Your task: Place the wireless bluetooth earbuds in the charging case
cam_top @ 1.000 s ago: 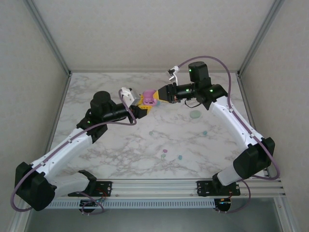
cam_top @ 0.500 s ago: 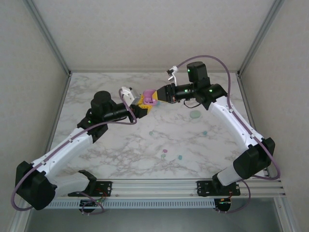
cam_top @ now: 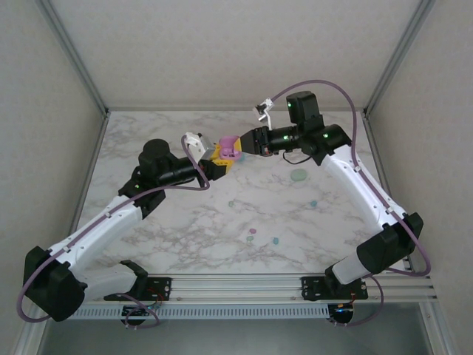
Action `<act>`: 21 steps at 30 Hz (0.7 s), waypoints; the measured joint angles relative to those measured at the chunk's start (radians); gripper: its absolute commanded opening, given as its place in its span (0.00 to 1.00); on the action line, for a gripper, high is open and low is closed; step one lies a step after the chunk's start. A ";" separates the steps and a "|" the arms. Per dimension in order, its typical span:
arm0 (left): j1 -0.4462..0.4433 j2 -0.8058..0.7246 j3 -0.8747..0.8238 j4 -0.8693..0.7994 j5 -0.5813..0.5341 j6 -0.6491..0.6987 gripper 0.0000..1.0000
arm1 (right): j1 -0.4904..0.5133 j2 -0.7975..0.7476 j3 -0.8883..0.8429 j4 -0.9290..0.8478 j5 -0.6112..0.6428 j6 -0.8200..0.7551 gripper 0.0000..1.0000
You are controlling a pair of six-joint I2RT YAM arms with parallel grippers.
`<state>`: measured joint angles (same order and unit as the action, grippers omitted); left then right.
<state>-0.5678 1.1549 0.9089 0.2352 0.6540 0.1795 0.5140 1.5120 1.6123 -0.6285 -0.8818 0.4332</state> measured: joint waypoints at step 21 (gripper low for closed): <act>0.000 -0.026 -0.027 0.028 -0.113 -0.008 0.27 | -0.007 -0.085 -0.013 -0.023 0.137 0.000 0.43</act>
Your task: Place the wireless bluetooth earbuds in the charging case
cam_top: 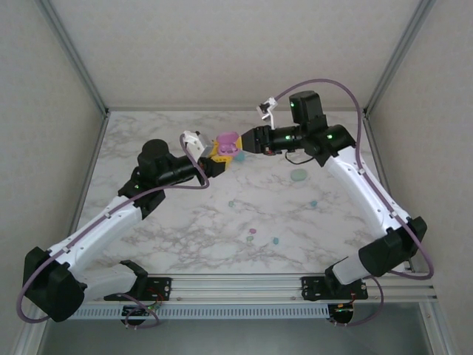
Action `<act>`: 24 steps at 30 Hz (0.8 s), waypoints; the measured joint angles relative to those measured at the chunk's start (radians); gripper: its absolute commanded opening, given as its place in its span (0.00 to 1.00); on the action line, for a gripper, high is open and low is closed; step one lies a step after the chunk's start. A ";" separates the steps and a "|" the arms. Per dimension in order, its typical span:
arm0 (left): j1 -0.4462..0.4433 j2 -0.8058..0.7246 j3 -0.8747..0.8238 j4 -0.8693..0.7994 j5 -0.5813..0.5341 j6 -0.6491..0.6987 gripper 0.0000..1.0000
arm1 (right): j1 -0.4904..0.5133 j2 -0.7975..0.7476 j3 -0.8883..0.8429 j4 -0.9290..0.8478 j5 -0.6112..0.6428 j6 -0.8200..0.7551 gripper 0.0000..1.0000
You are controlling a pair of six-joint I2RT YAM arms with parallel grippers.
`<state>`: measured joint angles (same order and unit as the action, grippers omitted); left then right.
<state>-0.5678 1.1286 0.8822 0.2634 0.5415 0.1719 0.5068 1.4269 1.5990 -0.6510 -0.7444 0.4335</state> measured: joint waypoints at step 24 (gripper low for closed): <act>0.000 -0.245 -0.080 -0.037 -0.227 -0.019 0.28 | 0.193 0.122 -0.626 -0.053 0.381 0.282 0.44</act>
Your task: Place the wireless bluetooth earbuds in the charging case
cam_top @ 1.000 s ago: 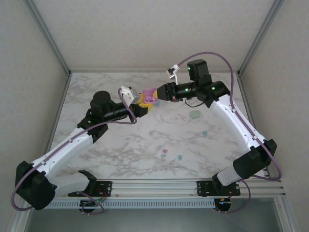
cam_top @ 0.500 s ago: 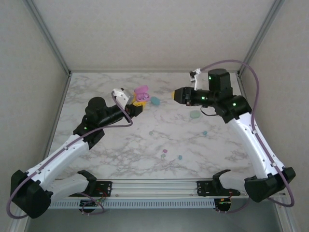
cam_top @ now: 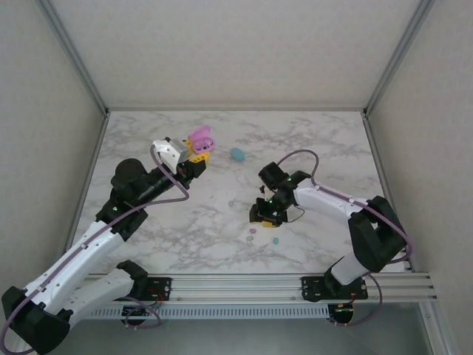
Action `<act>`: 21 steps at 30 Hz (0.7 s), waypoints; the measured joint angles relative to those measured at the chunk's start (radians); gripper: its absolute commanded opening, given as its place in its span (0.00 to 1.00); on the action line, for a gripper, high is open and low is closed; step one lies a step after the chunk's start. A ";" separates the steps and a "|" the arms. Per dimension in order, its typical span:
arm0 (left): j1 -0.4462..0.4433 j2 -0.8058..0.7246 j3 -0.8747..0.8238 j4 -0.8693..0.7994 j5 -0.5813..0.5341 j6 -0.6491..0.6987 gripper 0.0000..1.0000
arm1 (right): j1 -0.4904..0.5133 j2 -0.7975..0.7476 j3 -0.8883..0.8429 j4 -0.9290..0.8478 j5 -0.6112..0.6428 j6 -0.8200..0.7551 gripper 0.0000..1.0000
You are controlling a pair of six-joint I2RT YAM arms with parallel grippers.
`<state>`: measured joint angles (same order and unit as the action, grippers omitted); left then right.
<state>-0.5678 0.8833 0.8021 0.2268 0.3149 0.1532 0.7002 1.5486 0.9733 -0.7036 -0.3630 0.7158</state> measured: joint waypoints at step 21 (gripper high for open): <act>0.000 0.002 0.000 -0.045 -0.007 0.004 0.29 | 0.134 0.093 -0.029 0.135 0.114 0.374 0.45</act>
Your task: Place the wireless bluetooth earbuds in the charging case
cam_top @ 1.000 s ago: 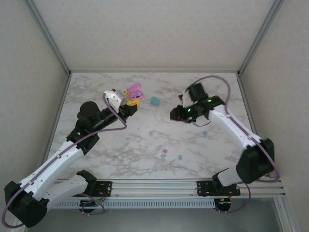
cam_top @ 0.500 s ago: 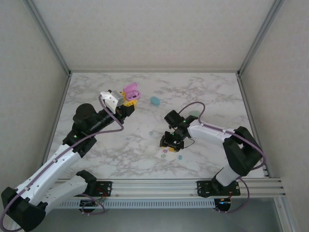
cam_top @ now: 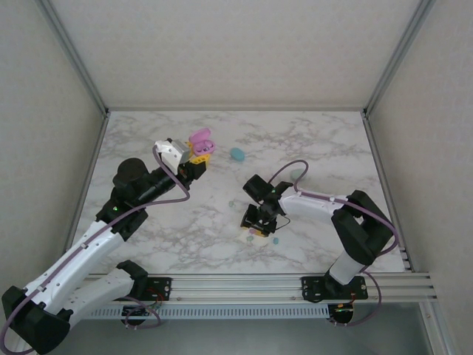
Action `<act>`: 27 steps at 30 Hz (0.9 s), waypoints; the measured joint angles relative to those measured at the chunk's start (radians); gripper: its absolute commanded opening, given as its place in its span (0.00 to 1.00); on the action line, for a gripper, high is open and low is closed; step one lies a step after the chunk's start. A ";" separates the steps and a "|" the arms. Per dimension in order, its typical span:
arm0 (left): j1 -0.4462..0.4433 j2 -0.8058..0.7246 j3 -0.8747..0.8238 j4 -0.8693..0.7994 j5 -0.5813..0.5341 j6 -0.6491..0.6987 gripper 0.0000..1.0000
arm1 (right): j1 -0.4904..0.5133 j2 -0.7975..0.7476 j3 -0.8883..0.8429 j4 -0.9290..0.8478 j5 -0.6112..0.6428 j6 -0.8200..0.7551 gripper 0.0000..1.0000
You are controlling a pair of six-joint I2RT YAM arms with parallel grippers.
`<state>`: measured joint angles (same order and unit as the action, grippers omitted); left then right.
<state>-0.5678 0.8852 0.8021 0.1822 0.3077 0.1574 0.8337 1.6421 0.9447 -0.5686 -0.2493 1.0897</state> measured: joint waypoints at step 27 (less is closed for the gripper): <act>0.000 0.024 0.000 0.000 0.000 0.000 0.29 | 0.005 0.114 0.103 -0.059 0.048 -0.068 0.29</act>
<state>-0.5678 0.9096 0.8021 0.1818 0.3080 0.1570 0.8387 1.7565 1.0477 -0.6273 -0.2012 1.0218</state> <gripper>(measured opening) 0.347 0.300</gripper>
